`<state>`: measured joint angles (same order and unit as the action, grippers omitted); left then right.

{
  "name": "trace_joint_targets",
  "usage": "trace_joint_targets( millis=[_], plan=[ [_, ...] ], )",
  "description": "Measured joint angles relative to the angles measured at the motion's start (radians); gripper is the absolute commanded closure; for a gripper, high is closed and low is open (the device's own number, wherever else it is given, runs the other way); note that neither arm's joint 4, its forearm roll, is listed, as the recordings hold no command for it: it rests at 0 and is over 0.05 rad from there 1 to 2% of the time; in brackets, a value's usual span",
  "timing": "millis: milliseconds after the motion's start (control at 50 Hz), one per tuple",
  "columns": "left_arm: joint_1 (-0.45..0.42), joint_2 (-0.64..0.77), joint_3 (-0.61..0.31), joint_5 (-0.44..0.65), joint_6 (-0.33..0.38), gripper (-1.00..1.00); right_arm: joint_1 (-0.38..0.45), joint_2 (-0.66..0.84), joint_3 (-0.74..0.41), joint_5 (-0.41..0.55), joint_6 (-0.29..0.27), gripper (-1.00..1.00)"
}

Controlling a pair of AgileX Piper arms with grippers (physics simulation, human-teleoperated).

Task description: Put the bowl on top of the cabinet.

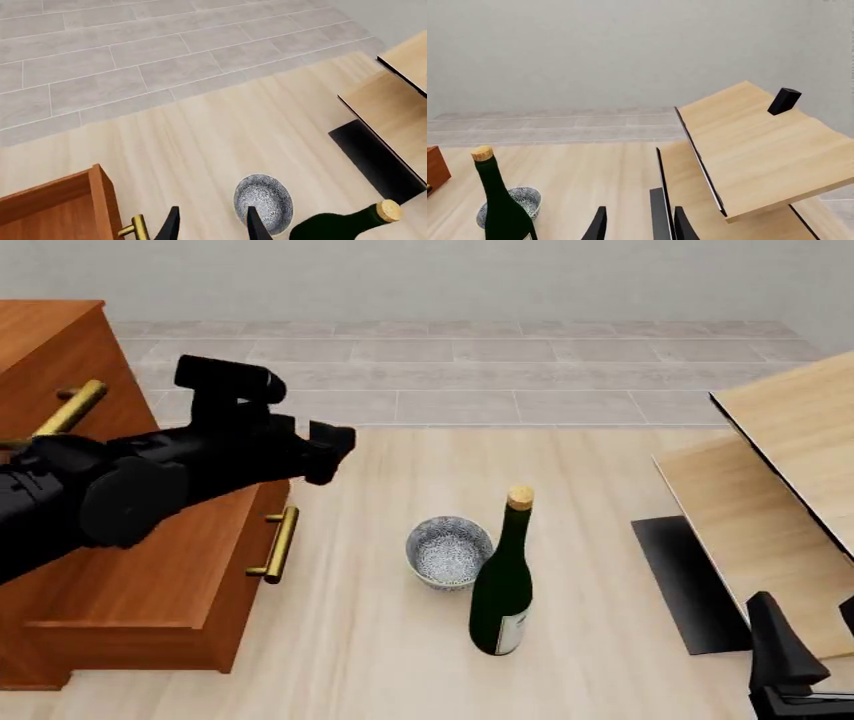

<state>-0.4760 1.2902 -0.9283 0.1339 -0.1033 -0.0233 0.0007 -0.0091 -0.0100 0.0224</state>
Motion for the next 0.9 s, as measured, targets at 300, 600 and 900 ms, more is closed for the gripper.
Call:
trace_joint_targets(
  millis=[300,600,900],
  plan=[
    [-0.039,0.145,-0.054,-0.021,-0.117,-1.0,-0.001,0.0,0.001,-0.003,0.003,-1.0],
    [-0.045,0.25,-0.071,-0.078,-0.199,-1.0,-0.002,0.0,0.001,-0.005,0.004,-1.0],
    [-0.029,0.331,-0.076,-0.128,-0.254,-1.0,-0.005,0.0,0.0,-0.005,0.006,-1.0]
  ],
)
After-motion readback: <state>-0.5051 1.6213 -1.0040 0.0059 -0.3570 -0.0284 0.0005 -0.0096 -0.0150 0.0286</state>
